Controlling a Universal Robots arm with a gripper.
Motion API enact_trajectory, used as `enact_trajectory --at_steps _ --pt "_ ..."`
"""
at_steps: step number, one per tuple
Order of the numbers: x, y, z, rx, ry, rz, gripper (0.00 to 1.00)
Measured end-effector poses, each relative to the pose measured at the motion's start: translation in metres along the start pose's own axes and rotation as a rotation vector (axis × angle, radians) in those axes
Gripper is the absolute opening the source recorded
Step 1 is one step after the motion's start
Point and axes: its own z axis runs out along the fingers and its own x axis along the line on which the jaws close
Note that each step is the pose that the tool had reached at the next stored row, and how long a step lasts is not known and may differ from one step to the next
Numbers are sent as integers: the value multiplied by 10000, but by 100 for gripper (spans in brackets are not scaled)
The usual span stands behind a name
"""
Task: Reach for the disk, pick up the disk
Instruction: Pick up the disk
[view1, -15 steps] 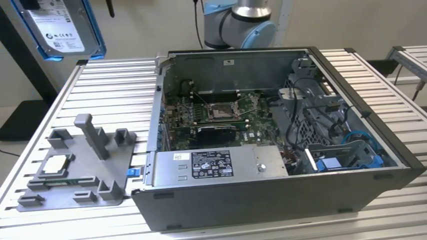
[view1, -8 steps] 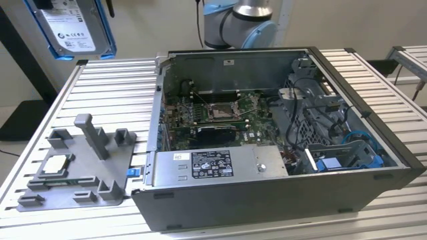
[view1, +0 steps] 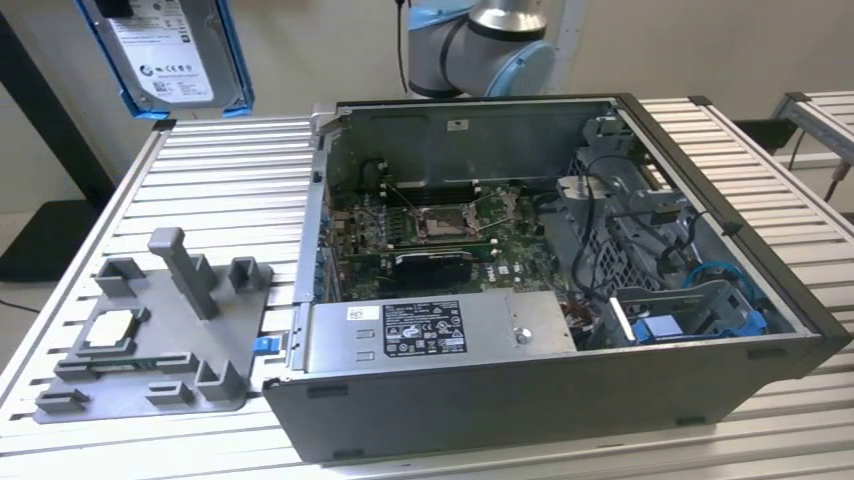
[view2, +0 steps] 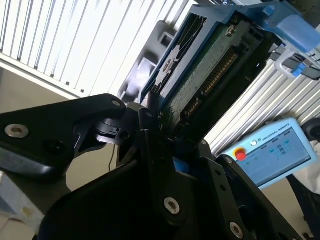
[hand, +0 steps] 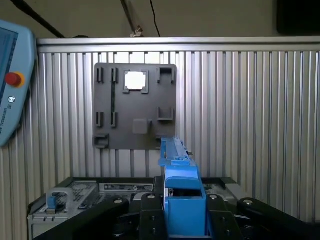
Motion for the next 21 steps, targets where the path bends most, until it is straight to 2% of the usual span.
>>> enact_trajectory --at_steps 16,17,21 --pt "-13 -448 -12 -5 0 0 0" --pt "-14 -505 -14 -5 0 0 0" --pt "-17 -617 -17 -7 0 0 0"
